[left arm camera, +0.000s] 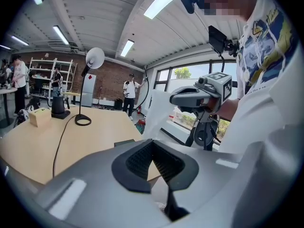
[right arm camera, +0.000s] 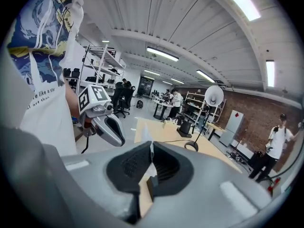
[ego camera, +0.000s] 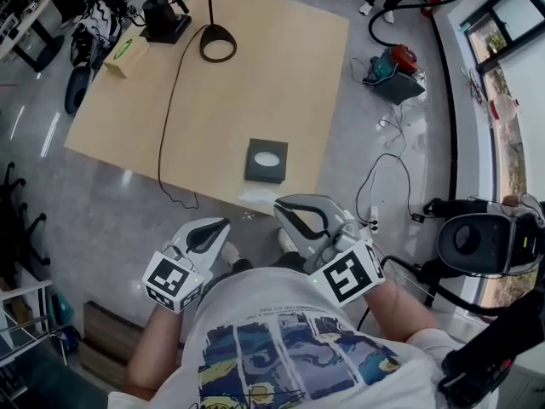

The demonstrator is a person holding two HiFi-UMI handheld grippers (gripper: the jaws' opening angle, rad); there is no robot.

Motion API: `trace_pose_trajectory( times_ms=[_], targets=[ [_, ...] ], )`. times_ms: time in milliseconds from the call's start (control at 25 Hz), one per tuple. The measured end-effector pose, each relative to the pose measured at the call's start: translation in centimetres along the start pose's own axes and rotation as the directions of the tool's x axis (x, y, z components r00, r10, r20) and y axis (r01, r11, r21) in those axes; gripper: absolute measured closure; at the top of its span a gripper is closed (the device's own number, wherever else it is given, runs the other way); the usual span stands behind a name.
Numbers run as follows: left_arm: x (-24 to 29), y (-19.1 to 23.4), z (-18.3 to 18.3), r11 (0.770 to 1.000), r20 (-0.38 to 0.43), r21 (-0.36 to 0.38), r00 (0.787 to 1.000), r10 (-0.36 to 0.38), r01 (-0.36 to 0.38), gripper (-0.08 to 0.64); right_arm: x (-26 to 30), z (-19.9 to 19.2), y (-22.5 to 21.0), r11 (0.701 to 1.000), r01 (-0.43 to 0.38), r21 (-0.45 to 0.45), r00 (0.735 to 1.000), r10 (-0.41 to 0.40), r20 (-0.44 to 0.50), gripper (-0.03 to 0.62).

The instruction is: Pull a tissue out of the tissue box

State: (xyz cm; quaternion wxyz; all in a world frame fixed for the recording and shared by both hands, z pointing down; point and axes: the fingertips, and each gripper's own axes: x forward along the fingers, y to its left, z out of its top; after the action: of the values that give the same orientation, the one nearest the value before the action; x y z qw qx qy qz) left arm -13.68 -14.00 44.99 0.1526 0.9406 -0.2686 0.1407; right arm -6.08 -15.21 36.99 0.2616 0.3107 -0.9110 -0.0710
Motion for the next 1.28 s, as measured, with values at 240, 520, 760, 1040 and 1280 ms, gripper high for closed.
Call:
trace_pose_trajectory(
  times_ms=[240,520,760,1040,1280],
  targets=[
    [1.1,-1.1,-0.4,1.0,-0.009,0.0,1.0,-0.021,0.021,0.554,-1.5,-0.1,0.6,1.0,0.004,-0.001,1.0,-0.004,-0.026,0.589],
    [1.9,-1.5,-0.1,1.0,-0.016,0.006,1.0,-0.018,0.018,0.554,-2.7,-0.3,0.7,1.0,-0.007,-0.005,1.0,0.007,-0.021,0.589],
    [2.3,-1.3,0.1,1.0,-0.016,0.003,1.0,-0.013,0.013,0.554,-2.8,-0.2,0.1,1.0,-0.016,-0.006,1.0,0.016,-0.017,0.589],
    [2.9,-1.8,0.4,1.0,-0.016,0.0,1.0,-0.001,0.001,0.554,-3.5,-0.3,-0.4,1.0,-0.023,-0.006,1.0,0.023,-0.007,0.589],
    [3.8,-2.2,0.6,1.0,-0.012,-0.003,1.0,0.006,-0.006,0.554,-4.1,-0.6,-0.9,0.999,-0.033,-0.009,0.999,0.033,0.002,0.589]
  ],
)
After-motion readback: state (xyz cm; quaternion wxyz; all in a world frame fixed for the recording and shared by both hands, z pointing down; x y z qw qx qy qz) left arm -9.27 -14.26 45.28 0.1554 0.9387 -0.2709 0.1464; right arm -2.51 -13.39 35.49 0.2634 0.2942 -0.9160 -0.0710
